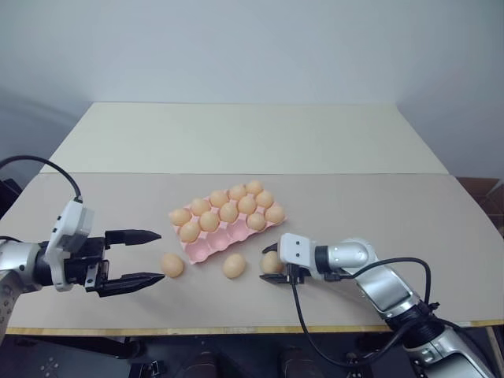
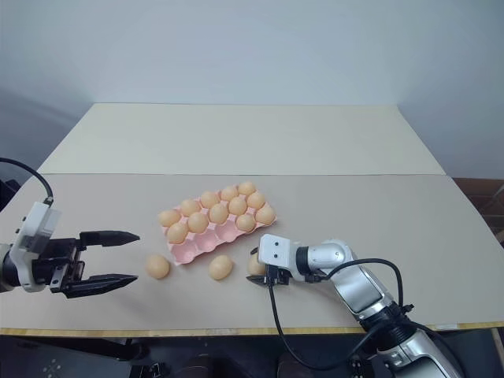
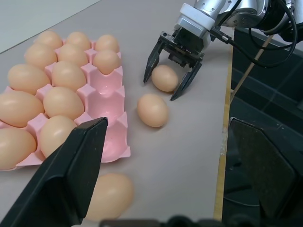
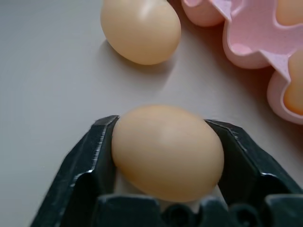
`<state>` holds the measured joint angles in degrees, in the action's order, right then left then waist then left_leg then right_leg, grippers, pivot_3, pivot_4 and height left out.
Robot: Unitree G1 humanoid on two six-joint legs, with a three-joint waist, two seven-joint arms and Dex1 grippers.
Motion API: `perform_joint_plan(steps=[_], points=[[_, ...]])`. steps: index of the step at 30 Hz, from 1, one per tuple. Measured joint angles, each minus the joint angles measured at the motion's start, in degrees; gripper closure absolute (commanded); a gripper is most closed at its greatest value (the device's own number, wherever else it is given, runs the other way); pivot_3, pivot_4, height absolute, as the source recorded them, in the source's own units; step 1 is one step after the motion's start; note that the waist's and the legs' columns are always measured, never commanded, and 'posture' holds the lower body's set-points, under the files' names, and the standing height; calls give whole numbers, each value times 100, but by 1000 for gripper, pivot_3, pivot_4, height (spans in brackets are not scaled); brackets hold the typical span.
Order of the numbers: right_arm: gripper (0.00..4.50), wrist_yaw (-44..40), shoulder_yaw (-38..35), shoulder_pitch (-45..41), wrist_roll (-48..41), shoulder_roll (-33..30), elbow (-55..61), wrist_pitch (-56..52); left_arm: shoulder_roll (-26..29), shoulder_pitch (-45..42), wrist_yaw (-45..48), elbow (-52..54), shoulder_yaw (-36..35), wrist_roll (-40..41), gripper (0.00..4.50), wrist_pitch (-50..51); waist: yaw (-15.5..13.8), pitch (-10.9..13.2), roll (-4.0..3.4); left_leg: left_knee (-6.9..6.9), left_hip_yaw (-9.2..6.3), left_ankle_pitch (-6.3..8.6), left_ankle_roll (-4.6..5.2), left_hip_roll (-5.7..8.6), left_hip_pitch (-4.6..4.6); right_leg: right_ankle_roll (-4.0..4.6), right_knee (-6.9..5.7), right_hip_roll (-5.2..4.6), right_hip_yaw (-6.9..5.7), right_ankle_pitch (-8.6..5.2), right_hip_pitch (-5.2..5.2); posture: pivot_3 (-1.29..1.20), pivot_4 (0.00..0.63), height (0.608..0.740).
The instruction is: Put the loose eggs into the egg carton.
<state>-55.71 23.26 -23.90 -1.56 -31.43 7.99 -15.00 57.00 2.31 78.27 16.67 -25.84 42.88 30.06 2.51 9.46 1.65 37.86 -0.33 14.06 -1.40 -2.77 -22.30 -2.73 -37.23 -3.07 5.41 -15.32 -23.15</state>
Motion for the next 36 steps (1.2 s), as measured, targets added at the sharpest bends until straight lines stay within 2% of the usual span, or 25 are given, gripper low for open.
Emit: perform_joint_plan(steps=[6, 10, 18, 23, 24, 31, 36], points=[[1868, -55, -355, -59, -337, 32, 236, -46, -24, -15, -87, -18, -25, -2, 0, -13, 3, 0, 0, 0, 0, 0, 0, 0, 1, 0, -1, 0, 0, 0, 0, 0, 150, 740], [1868, 20, -402, -593, -429, 374, 233, -133, -191, -193, -431, -50, -190, 138, 0, 36, 43, 0, 0, 0, -1, 0, 0, -4, 5, 2, -8, 4, 1, 1, -1, 0, 150, 740], [1868, 842, -281, -1378, 97, 1325, -1051, 6, -319, -28, -778, 68, -459, 266, 0, 122, 28, 0, 0, 0, -3, 0, 0, -3, 0, 4, -12, 2, -1, 2, -6, 0, 150, 740], [191, 903, -157, -1533, 252, 1516, -1413, 171, -324, 131, -818, 174, -514, 353, 0, 137, 22, 0, 0, 0, -3, 0, 0, -3, 1, 4, -14, 1, -1, 2, -6, 0, 150, 740], [32, 863, -151, -1535, 252, 1516, -1435, 207, -324, 162, -829, 192, -547, 366, 0, 138, 24, 0, 0, 0, -3, 0, 0, -3, 1, 4, -14, 1, -2, 2, -6, 0, 150, 740], [32, 703, -165, -1535, 226, 1510, -1417, 222, -322, 315, -916, 278, -710, 435, 0, 152, 27, 0, 0, 0, -3, 0, 0, -3, 3, 5, -21, 1, -1, 1, -8, 0, 150, 740], [32, 464, -614, -1261, -337, 1219, -721, 49, -288, 335, -977, 276, -736, 441, 0, 236, -7, 0, 0, 0, -5, 0, 0, -2, -1, 5, -16, -1, -4, 0, -7, 0, 150, 740]])
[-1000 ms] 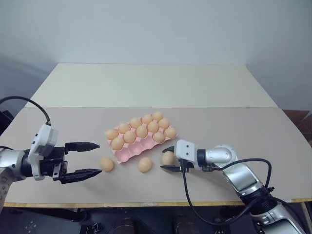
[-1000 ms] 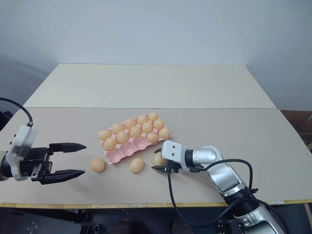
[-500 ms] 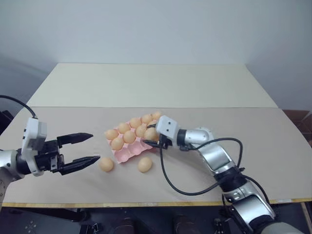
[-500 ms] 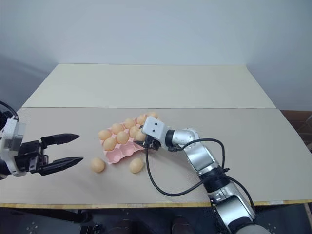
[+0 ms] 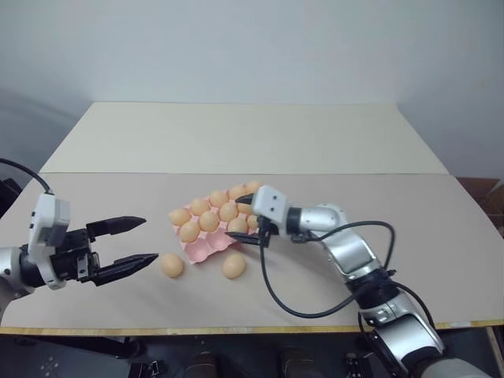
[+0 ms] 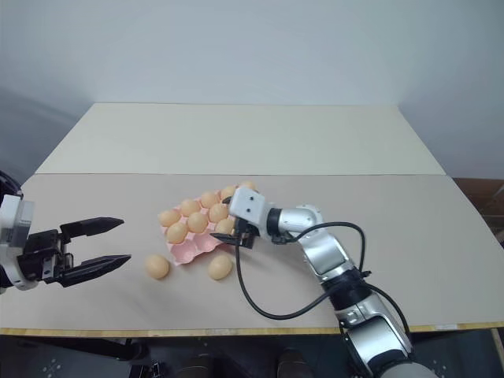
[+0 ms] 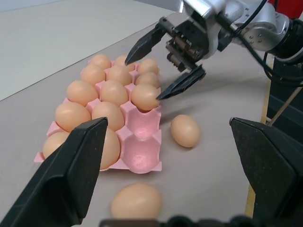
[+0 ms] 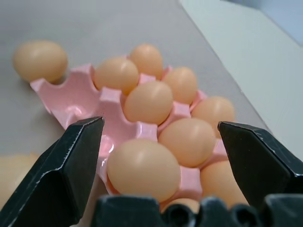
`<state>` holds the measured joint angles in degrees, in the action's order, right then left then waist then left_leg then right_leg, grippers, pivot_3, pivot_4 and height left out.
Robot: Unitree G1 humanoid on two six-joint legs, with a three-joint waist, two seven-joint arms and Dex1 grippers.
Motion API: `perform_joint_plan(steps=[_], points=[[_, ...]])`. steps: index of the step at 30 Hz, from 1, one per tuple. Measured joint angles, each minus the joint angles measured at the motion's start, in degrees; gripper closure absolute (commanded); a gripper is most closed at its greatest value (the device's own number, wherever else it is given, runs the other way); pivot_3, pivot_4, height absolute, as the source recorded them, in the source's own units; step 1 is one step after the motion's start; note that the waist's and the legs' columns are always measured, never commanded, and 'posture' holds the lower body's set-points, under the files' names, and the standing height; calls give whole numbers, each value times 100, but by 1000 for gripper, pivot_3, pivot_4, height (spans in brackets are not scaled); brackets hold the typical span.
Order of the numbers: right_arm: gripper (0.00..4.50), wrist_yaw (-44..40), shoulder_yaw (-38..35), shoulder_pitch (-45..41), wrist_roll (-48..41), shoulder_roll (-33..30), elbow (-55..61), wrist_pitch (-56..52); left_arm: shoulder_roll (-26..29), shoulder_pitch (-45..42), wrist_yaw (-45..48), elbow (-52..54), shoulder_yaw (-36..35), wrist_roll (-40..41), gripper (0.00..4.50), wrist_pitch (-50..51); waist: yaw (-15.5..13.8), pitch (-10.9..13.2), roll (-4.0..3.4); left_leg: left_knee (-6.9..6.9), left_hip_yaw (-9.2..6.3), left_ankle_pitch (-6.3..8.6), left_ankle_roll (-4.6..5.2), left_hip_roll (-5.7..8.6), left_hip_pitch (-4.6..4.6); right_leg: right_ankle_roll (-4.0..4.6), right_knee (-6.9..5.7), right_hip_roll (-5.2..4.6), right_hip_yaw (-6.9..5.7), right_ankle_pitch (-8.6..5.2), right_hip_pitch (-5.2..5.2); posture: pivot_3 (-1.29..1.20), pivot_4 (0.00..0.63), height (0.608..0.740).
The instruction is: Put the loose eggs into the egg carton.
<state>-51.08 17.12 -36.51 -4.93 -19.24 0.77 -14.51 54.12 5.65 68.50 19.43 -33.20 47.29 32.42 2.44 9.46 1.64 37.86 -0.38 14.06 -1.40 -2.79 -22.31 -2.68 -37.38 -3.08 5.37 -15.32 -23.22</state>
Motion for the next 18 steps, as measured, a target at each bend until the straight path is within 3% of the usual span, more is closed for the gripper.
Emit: perform_joint_plan(steps=[13, 18], points=[[32, -1390, -2021, 1904, -1912, -2537, 1808, -692, 93, 678, 181, 88, -529, -9, 0, 84, 56, 1, 0, -7, 3, 0, 0, -4, 8, 4, 15, 6, 6, -2, 8, 0, 150, 740], [32, -1632, -2449, 2244, -2127, -2973, 1852, -712, 94, 844, 227, 103, -735, -10, 0, 116, 33, 2, 1, -6, 5, 0, 0, -4, 12, 3, 16, 6, 6, -3, 13, 0, 150, 740]])
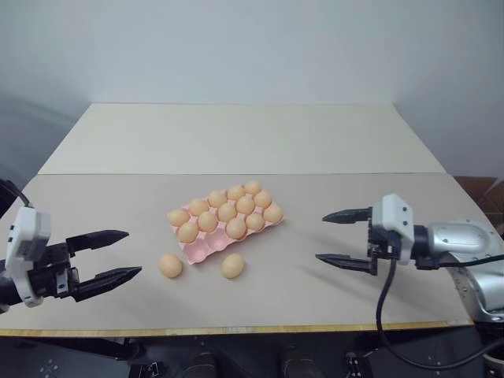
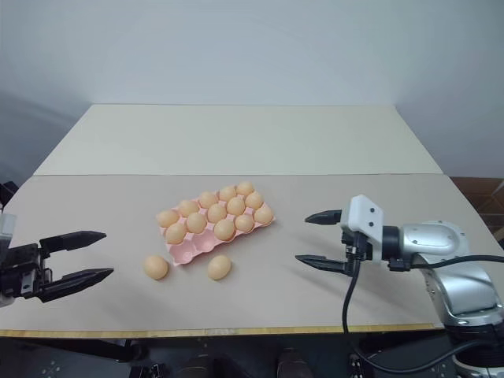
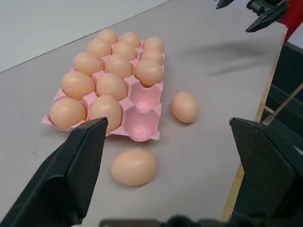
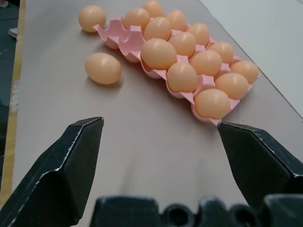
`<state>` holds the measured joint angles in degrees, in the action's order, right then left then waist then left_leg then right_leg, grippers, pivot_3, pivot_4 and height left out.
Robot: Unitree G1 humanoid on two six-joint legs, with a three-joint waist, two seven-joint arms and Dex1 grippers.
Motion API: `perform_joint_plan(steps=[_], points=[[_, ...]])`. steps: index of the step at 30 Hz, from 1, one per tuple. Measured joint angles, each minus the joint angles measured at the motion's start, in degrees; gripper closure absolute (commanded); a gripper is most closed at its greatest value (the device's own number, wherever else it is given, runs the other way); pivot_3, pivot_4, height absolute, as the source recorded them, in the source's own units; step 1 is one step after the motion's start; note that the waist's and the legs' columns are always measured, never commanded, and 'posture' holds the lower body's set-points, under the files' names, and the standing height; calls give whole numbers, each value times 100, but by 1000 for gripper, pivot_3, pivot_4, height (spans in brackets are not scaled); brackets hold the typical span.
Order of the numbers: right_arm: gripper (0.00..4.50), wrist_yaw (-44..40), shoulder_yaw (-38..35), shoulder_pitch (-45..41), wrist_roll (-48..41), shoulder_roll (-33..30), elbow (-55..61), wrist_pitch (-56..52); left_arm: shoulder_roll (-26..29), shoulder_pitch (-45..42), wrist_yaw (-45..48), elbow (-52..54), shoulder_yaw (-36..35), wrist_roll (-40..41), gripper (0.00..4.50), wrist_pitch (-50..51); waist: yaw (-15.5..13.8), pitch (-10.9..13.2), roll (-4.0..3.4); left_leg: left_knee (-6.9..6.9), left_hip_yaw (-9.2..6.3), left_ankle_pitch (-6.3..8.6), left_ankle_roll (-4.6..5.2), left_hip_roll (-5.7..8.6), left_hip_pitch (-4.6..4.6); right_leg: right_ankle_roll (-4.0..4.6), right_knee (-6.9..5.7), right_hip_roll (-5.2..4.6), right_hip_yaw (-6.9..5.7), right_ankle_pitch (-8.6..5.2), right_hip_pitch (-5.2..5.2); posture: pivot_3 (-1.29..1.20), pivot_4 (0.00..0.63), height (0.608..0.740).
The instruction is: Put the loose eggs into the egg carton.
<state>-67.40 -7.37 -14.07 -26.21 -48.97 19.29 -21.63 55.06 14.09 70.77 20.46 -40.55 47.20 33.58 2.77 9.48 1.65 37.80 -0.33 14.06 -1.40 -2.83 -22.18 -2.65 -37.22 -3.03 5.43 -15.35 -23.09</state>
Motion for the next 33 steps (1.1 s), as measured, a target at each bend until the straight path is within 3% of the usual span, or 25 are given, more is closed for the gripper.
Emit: perform_joint_plan(steps=[19, 26, 33], points=[[32, 79, 228, -159, -34, 57, 32, 28, 8, -206, -12, 77, 111, -3, 0, 6, -23, 0, 0, 0, 0, 0, 0, 0, -6, -1, 4, -1, 0, -1, -3, 0, 150, 740], [32, -16, 736, -463, 113, 129, 17, 158, 7, -303, 33, 130, 271, -15, 0, -81, -15, 0, 0, 0, 0, 0, 0, 0, -7, -1, 5, -1, 0, -1, -4, 0, 150, 740], [32, 211, 1655, -788, 581, 783, 31, 278, 11, -348, 211, 183, 660, -64, 0, -97, -20, 0, 0, 0, 0, 0, 0, 0, -8, -1, 3, -1, 0, 0, -6, 0, 150, 740]])
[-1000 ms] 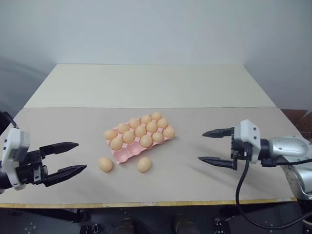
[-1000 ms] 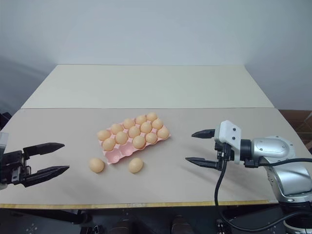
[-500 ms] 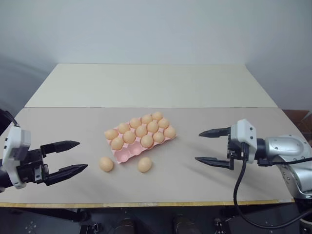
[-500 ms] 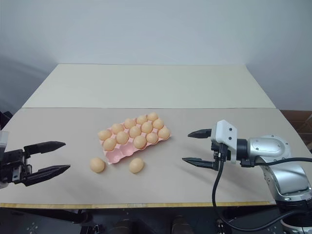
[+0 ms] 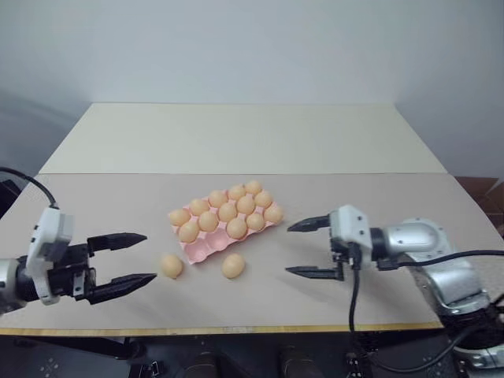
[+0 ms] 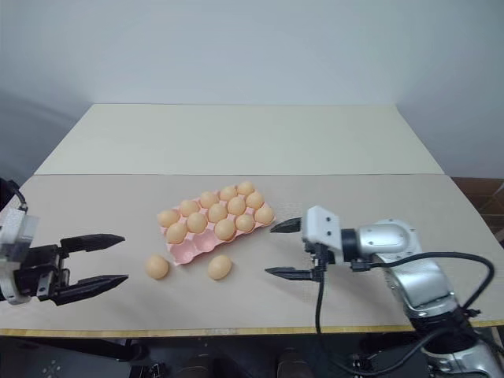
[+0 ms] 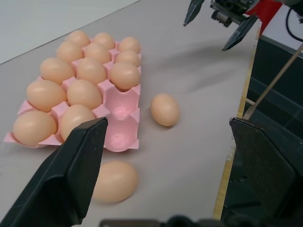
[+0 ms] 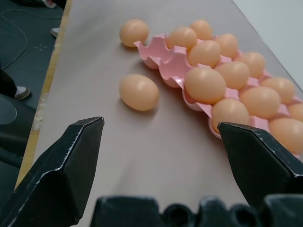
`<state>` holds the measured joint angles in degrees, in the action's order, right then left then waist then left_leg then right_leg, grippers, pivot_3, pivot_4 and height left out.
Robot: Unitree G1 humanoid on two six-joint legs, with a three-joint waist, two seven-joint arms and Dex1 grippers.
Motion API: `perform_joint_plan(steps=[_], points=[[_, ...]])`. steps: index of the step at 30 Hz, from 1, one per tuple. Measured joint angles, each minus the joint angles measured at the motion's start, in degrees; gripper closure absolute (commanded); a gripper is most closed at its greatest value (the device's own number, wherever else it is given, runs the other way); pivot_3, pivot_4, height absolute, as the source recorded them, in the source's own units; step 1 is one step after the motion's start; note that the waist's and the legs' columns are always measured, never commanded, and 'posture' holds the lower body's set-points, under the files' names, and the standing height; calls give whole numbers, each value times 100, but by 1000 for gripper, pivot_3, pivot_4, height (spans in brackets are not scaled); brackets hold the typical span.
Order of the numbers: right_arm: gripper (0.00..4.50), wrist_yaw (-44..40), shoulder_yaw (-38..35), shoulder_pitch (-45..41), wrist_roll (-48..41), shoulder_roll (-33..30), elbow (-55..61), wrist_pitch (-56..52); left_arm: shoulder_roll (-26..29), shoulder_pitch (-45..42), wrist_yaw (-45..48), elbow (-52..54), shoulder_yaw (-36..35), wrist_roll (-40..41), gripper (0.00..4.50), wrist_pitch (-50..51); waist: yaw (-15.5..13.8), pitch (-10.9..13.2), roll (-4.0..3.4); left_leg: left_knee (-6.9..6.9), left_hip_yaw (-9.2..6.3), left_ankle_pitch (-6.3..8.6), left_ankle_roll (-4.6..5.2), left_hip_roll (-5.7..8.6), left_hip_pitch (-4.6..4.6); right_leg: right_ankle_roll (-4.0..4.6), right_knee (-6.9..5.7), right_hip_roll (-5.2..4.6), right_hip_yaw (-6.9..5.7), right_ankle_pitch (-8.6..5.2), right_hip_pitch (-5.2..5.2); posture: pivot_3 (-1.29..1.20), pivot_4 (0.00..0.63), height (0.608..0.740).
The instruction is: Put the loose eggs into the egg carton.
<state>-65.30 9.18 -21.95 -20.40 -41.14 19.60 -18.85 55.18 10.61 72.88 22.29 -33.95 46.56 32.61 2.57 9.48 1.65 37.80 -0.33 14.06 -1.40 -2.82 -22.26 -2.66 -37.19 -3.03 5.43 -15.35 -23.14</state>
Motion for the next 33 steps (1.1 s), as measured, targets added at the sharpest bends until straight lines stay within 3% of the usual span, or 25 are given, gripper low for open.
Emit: perform_joint_plan(steps=[6, 12, 17, 23, 31, 33], points=[[32, 107, 313, -195, 134, 265, -20, 14, 3, -54, 1, 61, 280, -291, 0, -216, -24, 0, 0, 0, -1, 0, 0, 1, 0, 0, 1, -2, -2, 0, 2, 0, 150, 740], [32, 58, 308, -217, 135, 223, -107, 114, -285, -314, -209, 214, 1147, -635, 0, -512, -23, -1, 1, 2, -2, 0, 0, 1, 0, 1, -1, -1, -3, 1, 2, 0, 150, 740], [32, 12, 501, -294, 448, 250, -196, 356, -258, -433, -2, 93, 1260, -675, 0, -655, 17, -1, 1, 2, -1, 0, 0, 1, 3, 0, -2, 0, -1, 1, 2, 0, 150, 740], [32, 319, 1476, -646, 1429, 1118, -1048, 875, -101, -654, 359, -179, 1408, -769, 0, -881, 7, 0, 0, 2, -2, 0, 0, -1, -1, 2, -4, 4, -1, 2, -2, 0, 150, 740], [32, 419, 2077, -1172, 2204, 1648, -1935, 1345, -31, -732, 593, -387, 1488, -890, 0, -1035, 1, 0, 0, 2, -3, 0, 0, -1, 0, 3, -6, 3, -4, 2, -2, 0, 150, 740], [422, 411, 2188, -1242, 2349, 1717, -2151, 1400, -28, -729, 614, -419, 1487, -918, 0, -1054, -1, 0, 0, 2, -3, 0, 0, -1, 0, 3, -7, 4, -4, 2, -2, 0, 150, 740]])
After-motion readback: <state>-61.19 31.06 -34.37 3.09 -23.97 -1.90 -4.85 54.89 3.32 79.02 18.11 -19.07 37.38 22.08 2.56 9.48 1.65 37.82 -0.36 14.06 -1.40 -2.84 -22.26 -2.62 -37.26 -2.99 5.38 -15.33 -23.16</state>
